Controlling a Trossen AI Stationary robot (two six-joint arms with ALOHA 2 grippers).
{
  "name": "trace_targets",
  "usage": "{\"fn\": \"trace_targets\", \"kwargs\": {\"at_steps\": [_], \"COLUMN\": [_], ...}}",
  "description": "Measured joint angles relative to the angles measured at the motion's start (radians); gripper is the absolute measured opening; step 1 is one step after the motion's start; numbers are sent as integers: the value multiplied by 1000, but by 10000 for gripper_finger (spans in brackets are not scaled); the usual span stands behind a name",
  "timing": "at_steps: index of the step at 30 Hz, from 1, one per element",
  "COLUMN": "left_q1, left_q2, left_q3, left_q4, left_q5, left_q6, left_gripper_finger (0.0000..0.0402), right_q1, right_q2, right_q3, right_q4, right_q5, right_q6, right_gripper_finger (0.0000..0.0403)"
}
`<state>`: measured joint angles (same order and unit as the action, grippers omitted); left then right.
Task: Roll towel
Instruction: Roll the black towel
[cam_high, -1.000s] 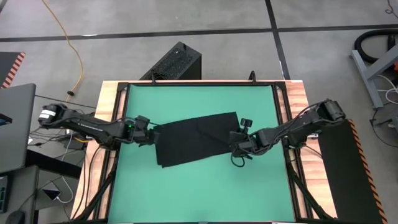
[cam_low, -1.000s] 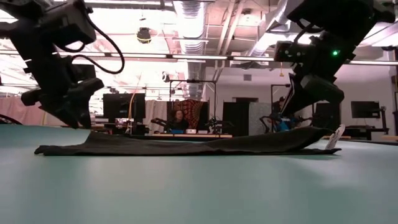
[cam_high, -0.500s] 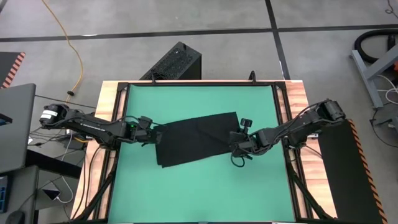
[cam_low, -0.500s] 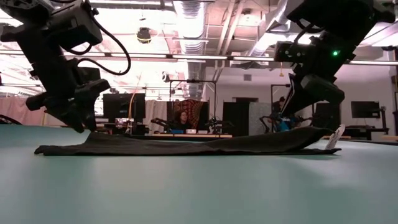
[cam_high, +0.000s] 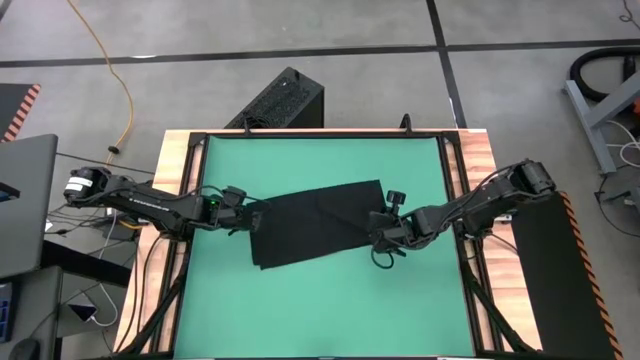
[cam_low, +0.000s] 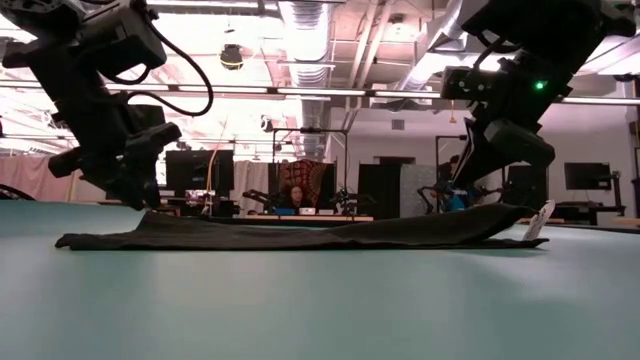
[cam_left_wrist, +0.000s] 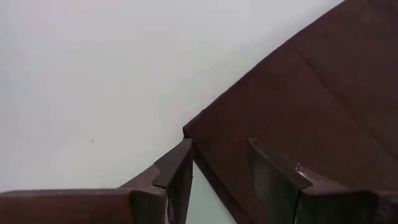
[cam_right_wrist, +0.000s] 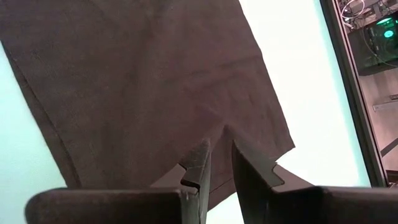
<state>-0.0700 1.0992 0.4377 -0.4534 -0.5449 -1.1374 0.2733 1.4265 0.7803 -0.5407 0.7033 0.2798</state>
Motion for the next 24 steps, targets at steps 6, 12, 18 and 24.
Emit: {"fn": "trace_targets", "kwargs": {"at_steps": [6,12,18,24], "left_q1": [0,0,0,0], "left_q2": [0,0,11,37], "left_q3": [0,0,0,0], "left_q4": [-3,0,5,7], "left_q5": [14,15,14,19], "left_q6": [-9,-23,-22,-19], "left_gripper_finger": [138,138,138,138], "right_q1": [0,0,0,1], "right_q2": [0,0,0,0], "right_q3": [0,0,0,0], "right_q4": [0,0,0,1], "right_q5": [0,0,0,-1], "right_q6": [0,0,0,0], "right_gripper_finger": [89,89,89,89]}}
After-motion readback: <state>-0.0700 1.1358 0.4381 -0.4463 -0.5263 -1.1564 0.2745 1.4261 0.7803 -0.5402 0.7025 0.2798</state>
